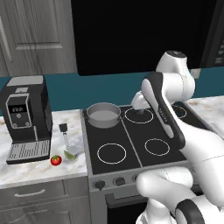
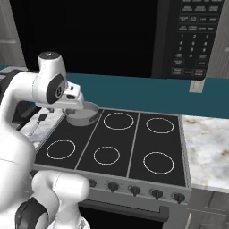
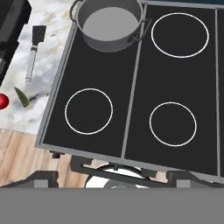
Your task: Put the tomato and lemon wedge in the pot. Retrieve the spatula and lightly stir the vegetables in the pot.
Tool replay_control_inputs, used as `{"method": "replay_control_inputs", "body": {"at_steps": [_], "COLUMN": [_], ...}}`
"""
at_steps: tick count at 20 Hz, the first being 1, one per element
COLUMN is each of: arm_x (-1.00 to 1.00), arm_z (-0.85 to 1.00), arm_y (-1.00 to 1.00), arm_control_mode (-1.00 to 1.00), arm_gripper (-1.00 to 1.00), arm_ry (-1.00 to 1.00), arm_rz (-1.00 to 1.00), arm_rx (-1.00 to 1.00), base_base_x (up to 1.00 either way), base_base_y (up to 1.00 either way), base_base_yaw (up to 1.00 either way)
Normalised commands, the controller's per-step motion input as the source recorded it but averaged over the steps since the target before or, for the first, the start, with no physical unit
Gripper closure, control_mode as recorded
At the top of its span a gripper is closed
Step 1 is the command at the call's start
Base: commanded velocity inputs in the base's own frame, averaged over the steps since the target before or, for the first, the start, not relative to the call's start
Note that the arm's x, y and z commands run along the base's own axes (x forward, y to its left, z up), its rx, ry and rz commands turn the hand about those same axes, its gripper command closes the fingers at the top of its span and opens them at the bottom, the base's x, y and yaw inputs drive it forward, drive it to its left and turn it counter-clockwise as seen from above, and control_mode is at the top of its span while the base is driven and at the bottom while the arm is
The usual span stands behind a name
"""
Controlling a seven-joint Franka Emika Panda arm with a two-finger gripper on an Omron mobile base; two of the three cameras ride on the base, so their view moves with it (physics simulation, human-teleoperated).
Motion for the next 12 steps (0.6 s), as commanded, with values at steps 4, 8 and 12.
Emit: {"method": "replay_control_inputs", "body": {"at_steps": [4, 8, 12], "arm_x": [-0.37, -0.26, 0.00], "arm_z": [0.02, -0.06, -0.38], "arm_y": [1.00, 1.00, 1.00], "arm_control_mode": [-1.00, -1.00, -1.00], "arm_gripper": [-1.00, -1.00, -1.00], "arm_ry": [-0.01, -0.02, -0.13], "arm_rz": [0.00, 0.00, 0.00], "arm_rx": [0.00, 0.00, 0.00], "base_base_x": [0.00, 0.00, 0.00], "base_base_y": [0.00, 0.00, 0.00], "base_base_yaw": [0.00, 0.00, 0.00]}}
